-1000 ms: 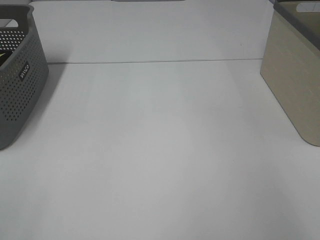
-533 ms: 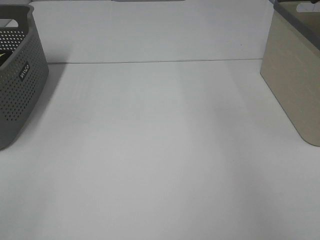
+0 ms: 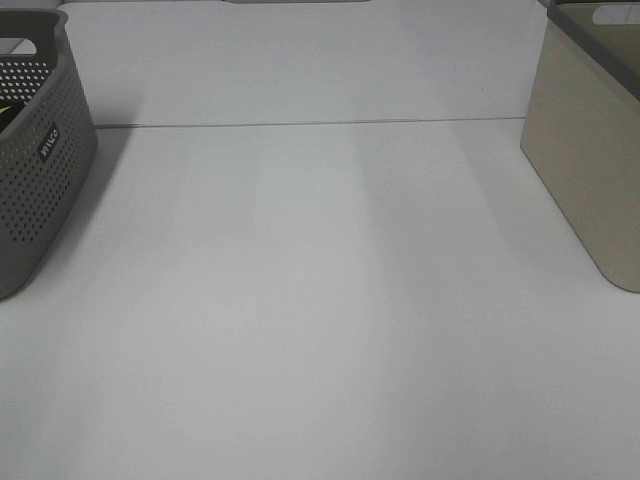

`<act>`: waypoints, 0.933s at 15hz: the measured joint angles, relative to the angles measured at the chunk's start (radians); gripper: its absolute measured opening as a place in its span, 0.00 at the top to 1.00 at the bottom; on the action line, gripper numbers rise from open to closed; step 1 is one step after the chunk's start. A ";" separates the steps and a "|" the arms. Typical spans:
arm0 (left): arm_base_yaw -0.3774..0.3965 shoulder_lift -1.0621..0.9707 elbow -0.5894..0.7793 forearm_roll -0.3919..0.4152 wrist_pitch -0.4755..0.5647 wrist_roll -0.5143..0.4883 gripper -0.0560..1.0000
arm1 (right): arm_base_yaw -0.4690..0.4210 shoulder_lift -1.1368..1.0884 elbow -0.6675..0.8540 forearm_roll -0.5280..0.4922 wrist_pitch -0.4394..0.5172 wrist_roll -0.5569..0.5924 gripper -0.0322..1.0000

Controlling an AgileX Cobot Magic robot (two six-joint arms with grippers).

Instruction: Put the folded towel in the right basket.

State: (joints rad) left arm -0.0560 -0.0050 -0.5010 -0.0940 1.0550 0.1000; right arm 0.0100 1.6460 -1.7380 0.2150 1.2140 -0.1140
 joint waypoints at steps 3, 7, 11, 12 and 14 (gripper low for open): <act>0.000 0.000 0.000 0.000 0.000 0.000 0.02 | 0.000 -0.198 0.283 -0.087 0.000 0.034 0.30; 0.000 0.000 0.000 0.000 0.000 0.000 0.02 | 0.000 -0.487 0.717 -0.128 -0.035 0.055 0.30; 0.000 0.000 0.000 0.000 0.000 0.000 0.02 | 0.000 -0.781 1.096 -0.135 -0.099 0.055 0.30; 0.000 0.000 0.000 0.000 0.000 0.000 0.02 | 0.000 -0.857 1.157 -0.135 -0.109 0.055 0.30; 0.000 0.000 0.000 0.000 0.000 0.000 0.02 | 0.000 -1.034 1.225 -0.135 -0.127 0.055 0.30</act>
State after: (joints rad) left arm -0.0560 -0.0050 -0.5010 -0.0940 1.0550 0.1000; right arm 0.0100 0.6120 -0.5130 0.0800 1.0870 -0.0590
